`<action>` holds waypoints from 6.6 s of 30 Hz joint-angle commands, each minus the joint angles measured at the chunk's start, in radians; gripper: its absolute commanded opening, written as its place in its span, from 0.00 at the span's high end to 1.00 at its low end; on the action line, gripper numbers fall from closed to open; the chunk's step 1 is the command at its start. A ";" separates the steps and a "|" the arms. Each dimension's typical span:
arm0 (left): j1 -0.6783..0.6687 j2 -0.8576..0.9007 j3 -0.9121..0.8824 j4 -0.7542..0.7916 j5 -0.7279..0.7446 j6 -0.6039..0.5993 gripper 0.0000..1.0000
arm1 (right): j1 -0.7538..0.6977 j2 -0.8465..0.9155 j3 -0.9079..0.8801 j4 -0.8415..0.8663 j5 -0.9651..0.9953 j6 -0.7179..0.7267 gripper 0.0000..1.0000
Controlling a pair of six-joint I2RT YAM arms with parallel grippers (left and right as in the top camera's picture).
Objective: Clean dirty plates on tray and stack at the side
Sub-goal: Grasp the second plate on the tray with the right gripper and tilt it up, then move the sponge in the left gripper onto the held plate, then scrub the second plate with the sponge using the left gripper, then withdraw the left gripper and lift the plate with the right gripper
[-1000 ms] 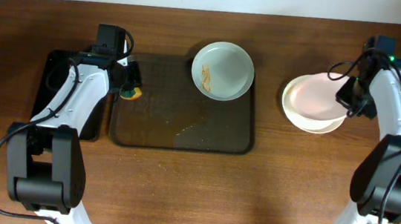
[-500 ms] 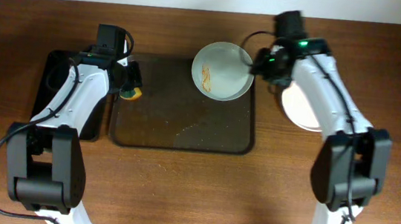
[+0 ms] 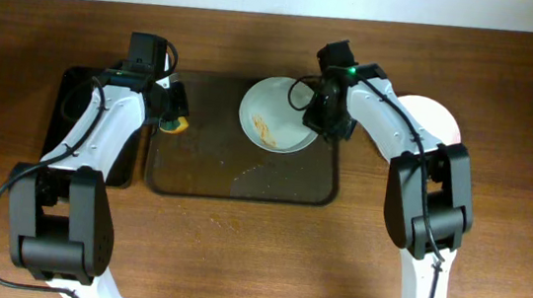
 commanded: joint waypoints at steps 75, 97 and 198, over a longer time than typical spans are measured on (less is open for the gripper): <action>-0.168 0.312 0.006 0.441 -0.076 0.365 0.99 | 0.160 0.165 0.164 0.029 -0.123 -0.148 0.96; -0.171 0.308 0.125 -0.231 0.222 0.707 0.99 | 0.160 0.165 0.164 0.037 -0.120 -0.148 0.96; 0.085 0.429 0.803 -0.657 0.376 0.375 0.99 | 0.106 0.138 0.165 -0.003 -0.312 -0.251 0.96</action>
